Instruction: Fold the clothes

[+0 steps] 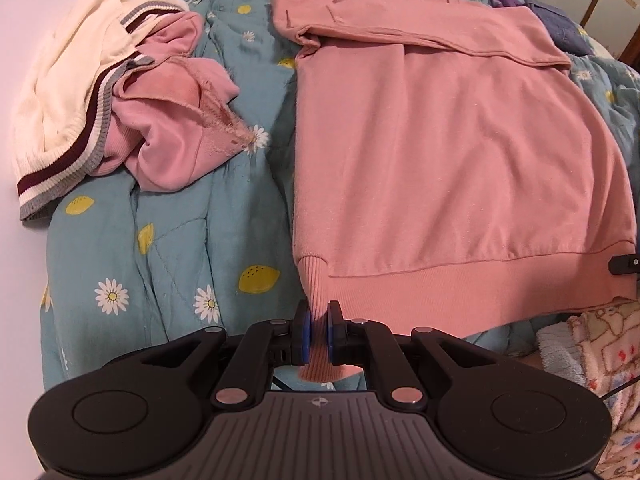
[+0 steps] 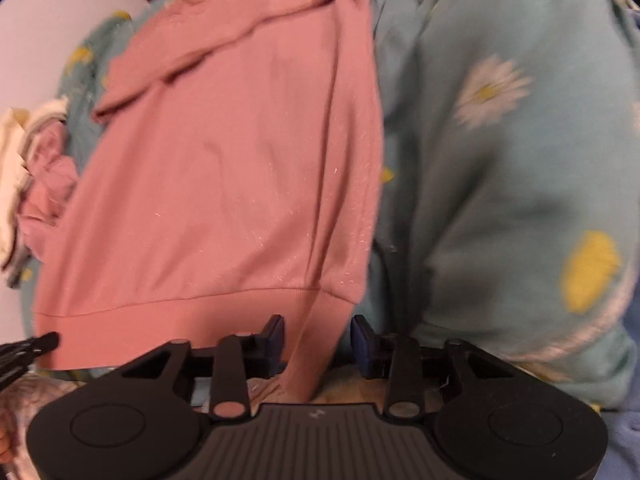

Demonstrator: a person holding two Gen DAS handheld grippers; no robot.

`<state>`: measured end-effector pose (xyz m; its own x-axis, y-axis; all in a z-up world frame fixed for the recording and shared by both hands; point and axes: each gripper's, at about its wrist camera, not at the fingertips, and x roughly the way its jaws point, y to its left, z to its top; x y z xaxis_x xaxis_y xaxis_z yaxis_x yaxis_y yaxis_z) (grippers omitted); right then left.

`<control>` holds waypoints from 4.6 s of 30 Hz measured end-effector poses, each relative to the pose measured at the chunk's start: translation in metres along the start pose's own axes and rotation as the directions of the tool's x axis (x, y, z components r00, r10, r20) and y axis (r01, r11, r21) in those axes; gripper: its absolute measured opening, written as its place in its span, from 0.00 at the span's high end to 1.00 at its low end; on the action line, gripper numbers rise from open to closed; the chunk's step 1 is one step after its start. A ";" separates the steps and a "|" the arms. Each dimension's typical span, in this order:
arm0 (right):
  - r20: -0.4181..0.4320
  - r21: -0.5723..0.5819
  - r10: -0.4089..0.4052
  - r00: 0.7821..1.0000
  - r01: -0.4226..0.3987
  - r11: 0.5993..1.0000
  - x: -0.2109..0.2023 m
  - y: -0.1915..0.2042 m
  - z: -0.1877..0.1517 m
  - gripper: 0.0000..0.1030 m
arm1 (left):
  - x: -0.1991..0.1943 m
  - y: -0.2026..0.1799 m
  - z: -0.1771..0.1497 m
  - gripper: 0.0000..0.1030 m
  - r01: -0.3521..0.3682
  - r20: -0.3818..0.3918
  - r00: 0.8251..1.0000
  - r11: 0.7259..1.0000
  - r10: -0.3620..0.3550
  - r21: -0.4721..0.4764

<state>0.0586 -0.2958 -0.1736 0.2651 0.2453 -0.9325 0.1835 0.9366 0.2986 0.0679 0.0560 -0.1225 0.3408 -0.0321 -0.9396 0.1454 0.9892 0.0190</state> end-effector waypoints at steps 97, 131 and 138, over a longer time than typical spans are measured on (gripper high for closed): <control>0.396 0.045 0.271 0.877 -0.314 0.948 -0.126 -0.044 0.022 0.93 | -0.034 0.073 0.082 0.96 0.317 0.084 0.946 0.831 -0.314 -0.457; 0.404 0.005 0.043 0.914 -0.050 0.999 -0.013 -0.041 0.340 0.67 | 0.110 0.068 0.363 0.65 0.243 0.165 0.963 0.953 -0.214 -0.183; 0.344 0.067 0.014 0.939 -0.039 0.997 0.009 0.001 0.377 0.67 | 0.126 0.036 0.394 0.51 0.287 0.132 0.956 0.924 -0.261 -0.254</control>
<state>0.4184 -0.3868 -0.1046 0.5772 0.1570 -0.8013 0.2362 0.9073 0.3479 0.4814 0.0308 -0.1052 0.4104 -0.3076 -0.8584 -0.0037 0.9408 -0.3389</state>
